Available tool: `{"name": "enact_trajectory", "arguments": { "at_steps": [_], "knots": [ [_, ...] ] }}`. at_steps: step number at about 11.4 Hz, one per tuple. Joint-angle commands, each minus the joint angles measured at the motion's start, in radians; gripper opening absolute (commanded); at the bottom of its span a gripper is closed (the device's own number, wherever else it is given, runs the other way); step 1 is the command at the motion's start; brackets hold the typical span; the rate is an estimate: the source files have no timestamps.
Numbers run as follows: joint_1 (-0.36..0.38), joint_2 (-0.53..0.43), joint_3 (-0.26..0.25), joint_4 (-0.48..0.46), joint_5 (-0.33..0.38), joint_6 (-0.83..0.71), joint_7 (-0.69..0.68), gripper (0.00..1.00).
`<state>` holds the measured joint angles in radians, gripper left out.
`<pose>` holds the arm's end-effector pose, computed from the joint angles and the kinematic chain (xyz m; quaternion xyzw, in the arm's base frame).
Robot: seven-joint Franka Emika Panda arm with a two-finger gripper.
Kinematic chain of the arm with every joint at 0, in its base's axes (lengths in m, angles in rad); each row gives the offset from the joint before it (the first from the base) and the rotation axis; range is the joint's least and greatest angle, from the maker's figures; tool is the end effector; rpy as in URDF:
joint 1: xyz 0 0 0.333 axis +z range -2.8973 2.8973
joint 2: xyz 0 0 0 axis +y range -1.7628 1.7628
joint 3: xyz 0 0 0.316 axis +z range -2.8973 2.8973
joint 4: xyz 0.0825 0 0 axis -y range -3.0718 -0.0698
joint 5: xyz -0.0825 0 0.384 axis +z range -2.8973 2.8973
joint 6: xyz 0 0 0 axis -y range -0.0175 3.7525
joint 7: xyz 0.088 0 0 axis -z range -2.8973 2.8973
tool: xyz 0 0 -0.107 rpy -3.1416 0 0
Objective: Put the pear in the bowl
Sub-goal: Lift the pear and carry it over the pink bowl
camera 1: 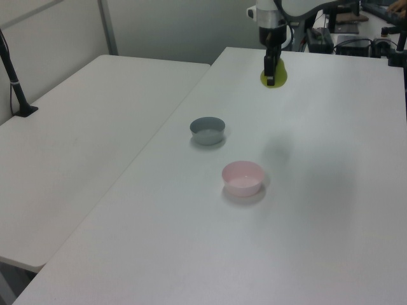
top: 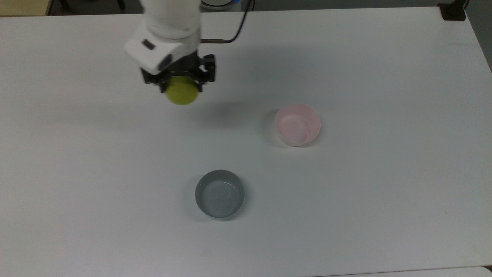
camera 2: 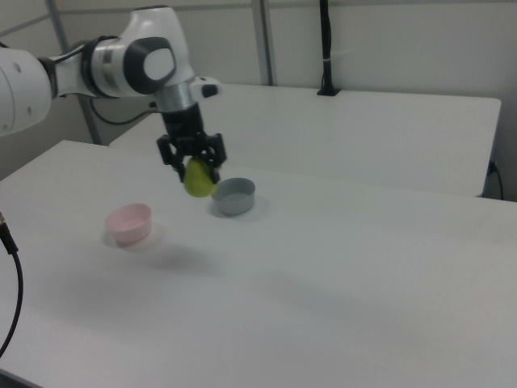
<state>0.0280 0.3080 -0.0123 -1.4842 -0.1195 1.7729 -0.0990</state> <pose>0.6533 0.0009 0.4973 0.9957 0.0700 -0.0121 0.0598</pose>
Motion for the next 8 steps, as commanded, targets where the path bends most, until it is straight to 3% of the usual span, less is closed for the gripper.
{"name": "enact_trajectory", "arguments": {
  "at_steps": [1,5,8],
  "knots": [
    [0.185,0.003,-0.009,-0.002,0.004,-0.015,0.148,0.45],
    [0.369,0.066,-0.009,-0.007,0.001,0.043,0.301,0.46],
    [0.395,0.144,-0.009,-0.008,-0.003,0.152,0.373,0.46]
  ]
}}
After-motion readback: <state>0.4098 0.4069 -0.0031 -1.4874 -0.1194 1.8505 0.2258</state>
